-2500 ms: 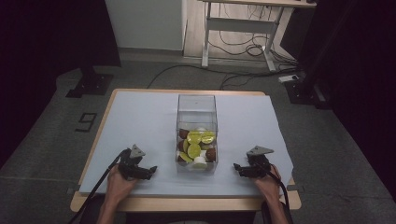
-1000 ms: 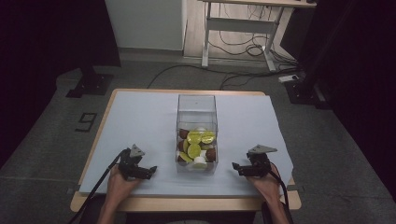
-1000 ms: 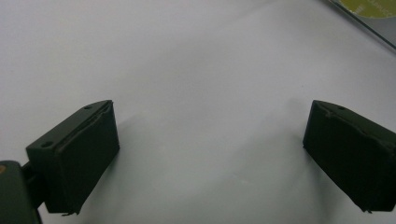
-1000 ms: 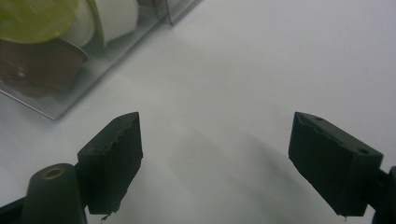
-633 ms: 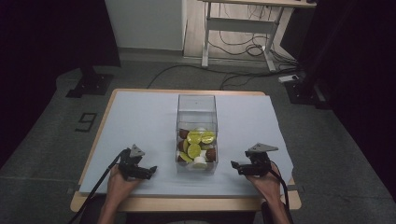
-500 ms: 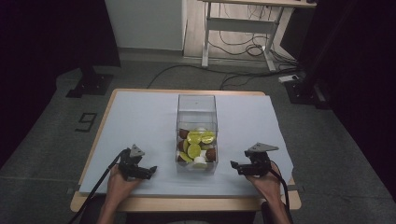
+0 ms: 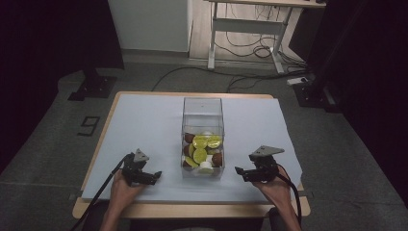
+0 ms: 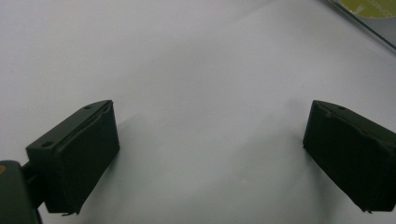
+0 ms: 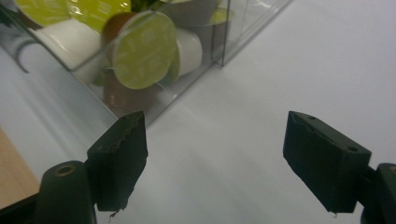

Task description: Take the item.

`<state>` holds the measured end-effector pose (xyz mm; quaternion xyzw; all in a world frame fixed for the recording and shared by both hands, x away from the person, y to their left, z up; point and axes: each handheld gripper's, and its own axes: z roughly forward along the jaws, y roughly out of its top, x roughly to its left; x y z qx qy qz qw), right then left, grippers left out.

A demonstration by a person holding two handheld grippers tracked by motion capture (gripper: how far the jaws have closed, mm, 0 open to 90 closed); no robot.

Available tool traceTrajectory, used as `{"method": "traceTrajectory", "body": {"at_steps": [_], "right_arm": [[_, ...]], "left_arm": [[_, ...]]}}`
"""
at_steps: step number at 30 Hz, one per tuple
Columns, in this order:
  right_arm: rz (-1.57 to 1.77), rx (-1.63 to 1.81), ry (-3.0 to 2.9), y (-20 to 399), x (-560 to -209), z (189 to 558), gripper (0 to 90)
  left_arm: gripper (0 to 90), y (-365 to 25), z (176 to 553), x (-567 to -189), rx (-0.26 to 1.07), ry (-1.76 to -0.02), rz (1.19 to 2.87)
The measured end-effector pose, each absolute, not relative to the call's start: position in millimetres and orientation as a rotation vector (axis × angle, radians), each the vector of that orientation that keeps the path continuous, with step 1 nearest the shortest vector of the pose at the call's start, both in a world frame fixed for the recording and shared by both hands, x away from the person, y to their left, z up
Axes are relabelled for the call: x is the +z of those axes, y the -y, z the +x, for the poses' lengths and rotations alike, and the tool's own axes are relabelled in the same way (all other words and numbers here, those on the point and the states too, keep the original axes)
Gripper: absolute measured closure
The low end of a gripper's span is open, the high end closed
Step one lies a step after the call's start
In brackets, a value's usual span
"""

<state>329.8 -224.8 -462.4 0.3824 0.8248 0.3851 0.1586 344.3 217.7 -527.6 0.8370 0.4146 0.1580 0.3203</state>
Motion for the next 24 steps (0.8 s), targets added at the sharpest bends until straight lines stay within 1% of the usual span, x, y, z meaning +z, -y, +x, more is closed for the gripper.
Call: {"method": "traceTrajectory", "body": {"at_steps": [10,24], "right_arm": [[1.062,1.129,-2.412,215.4,-444.7,331.7,21.7],[1.026,1.200,-2.477,195.6,-433.4,343.5,21.7]], "left_arm": [[2.9,-217.7,344.3,-527.6,0.415,-1.089,2.199],[2.9,-217.7,344.3,-527.6,0.415,-1.089,2.200]]}}
